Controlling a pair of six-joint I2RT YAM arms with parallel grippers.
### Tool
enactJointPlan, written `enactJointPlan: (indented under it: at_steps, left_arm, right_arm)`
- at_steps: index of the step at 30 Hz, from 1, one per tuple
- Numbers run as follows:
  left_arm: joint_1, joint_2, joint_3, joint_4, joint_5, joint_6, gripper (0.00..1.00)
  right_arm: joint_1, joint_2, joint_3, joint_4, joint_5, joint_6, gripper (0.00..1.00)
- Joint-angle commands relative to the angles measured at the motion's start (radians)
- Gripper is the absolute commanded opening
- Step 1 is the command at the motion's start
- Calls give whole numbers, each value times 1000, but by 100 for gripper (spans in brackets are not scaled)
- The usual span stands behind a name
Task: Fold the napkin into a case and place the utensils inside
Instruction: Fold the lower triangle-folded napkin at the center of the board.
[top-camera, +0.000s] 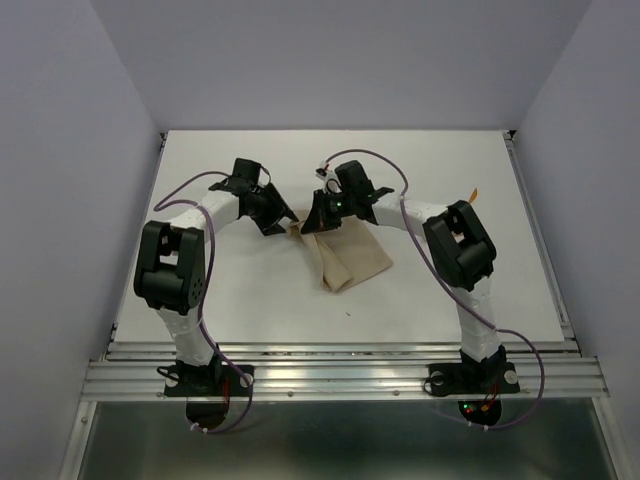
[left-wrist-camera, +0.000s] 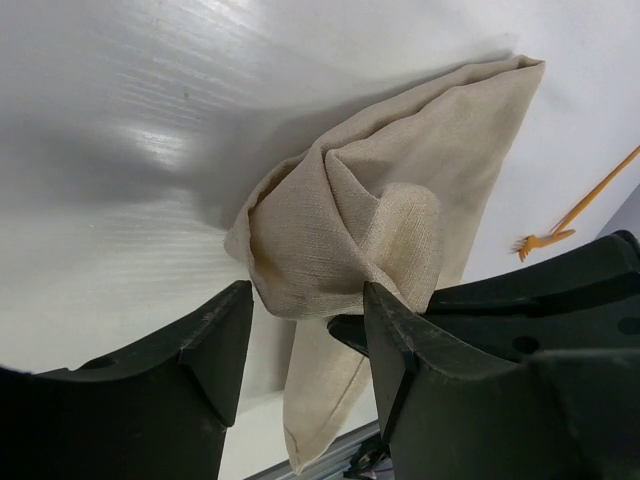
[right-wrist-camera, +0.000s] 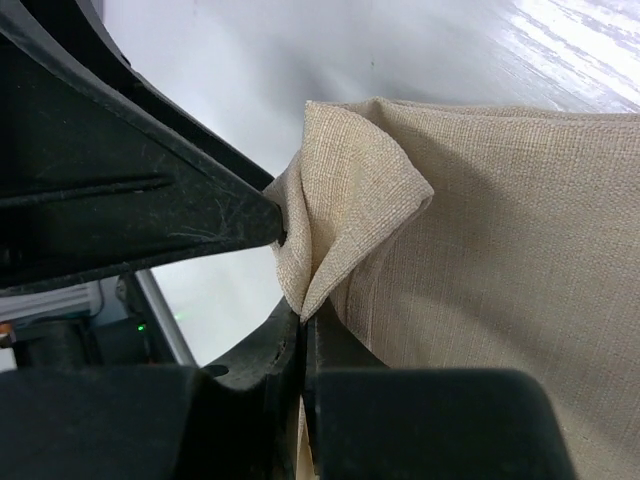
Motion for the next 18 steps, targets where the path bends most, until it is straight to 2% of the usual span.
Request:
enactJointPlan:
  at_steps: [1, 10, 13, 17, 18]
  left_arm:
    - [-3, -79, 58, -18, -19, 28, 59]
    - [-1, -92, 74, -25, -41, 63, 58]
    - [0, -116, 66, -28, -86, 91, 47]
    - [5, -119, 61, -73, -205, 122, 17]
    - [11, -112, 49, -96, -247, 123, 0]
  right_arm:
    - [-31, 0, 5, 87, -148, 60, 1]
    - [-41, 31, -9, 86, -177, 66, 1]
    - [-41, 39, -4, 86, -183, 67, 1]
    - [-51, 43, -12, 124, -186, 93, 1]
    - [-51, 42, -15, 132, -186, 96, 1]
